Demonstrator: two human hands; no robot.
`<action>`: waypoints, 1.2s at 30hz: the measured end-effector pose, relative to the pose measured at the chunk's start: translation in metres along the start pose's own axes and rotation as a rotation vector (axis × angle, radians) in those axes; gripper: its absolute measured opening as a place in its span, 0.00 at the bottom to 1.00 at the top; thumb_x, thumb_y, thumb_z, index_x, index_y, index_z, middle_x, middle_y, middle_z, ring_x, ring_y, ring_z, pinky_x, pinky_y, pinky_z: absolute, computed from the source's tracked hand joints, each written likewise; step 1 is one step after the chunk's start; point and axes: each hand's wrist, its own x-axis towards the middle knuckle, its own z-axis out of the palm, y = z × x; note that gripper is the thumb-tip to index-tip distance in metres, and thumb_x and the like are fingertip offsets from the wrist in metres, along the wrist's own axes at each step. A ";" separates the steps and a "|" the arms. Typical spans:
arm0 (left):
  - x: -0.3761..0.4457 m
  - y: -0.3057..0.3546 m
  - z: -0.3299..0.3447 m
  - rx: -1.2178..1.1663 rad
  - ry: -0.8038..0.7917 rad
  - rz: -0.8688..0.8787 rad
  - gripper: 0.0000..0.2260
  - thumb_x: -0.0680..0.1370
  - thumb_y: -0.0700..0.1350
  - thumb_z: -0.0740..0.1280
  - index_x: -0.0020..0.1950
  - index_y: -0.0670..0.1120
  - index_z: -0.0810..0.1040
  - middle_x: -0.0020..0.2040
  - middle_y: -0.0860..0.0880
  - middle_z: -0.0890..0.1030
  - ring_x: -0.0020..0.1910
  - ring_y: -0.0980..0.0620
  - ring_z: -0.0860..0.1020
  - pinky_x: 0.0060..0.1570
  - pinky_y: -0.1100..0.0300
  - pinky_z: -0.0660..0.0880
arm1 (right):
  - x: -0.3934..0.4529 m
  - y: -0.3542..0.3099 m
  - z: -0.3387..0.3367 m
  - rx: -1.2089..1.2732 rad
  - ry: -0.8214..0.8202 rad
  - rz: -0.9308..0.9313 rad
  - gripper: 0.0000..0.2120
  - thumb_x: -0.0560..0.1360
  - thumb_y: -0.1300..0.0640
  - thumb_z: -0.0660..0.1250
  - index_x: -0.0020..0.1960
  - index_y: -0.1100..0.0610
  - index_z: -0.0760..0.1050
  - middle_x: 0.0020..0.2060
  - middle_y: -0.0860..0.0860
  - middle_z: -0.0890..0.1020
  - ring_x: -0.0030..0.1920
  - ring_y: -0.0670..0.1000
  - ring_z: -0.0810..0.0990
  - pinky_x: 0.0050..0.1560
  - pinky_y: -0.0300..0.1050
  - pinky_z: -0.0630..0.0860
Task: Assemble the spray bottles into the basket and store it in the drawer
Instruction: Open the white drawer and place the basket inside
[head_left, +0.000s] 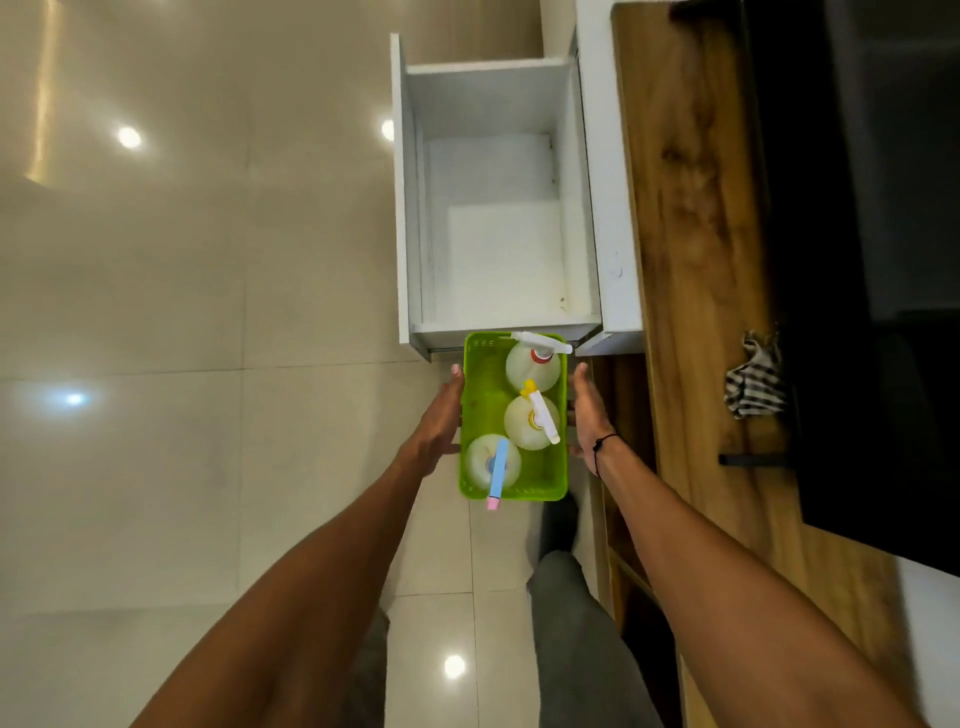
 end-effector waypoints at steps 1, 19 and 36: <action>-0.012 0.013 -0.002 0.002 0.007 0.008 0.33 0.81 0.75 0.47 0.75 0.59 0.74 0.65 0.49 0.82 0.63 0.49 0.80 0.49 0.53 0.78 | -0.011 -0.014 0.001 0.013 -0.013 -0.014 0.32 0.86 0.35 0.46 0.84 0.50 0.61 0.82 0.53 0.65 0.82 0.57 0.65 0.81 0.65 0.62; 0.004 0.185 -0.021 -0.182 0.169 0.176 0.33 0.81 0.75 0.46 0.75 0.60 0.74 0.62 0.46 0.81 0.60 0.47 0.79 0.56 0.49 0.77 | 0.018 -0.223 0.028 -0.149 -0.160 -0.156 0.32 0.85 0.32 0.44 0.70 0.53 0.73 0.72 0.57 0.78 0.71 0.61 0.77 0.71 0.61 0.74; 0.277 0.223 -0.030 -0.097 0.161 0.147 0.33 0.83 0.71 0.44 0.72 0.56 0.78 0.71 0.46 0.80 0.70 0.43 0.78 0.74 0.37 0.72 | 0.281 -0.242 0.083 -0.192 -0.049 -0.026 0.34 0.84 0.31 0.43 0.73 0.52 0.72 0.71 0.57 0.79 0.72 0.60 0.77 0.71 0.58 0.72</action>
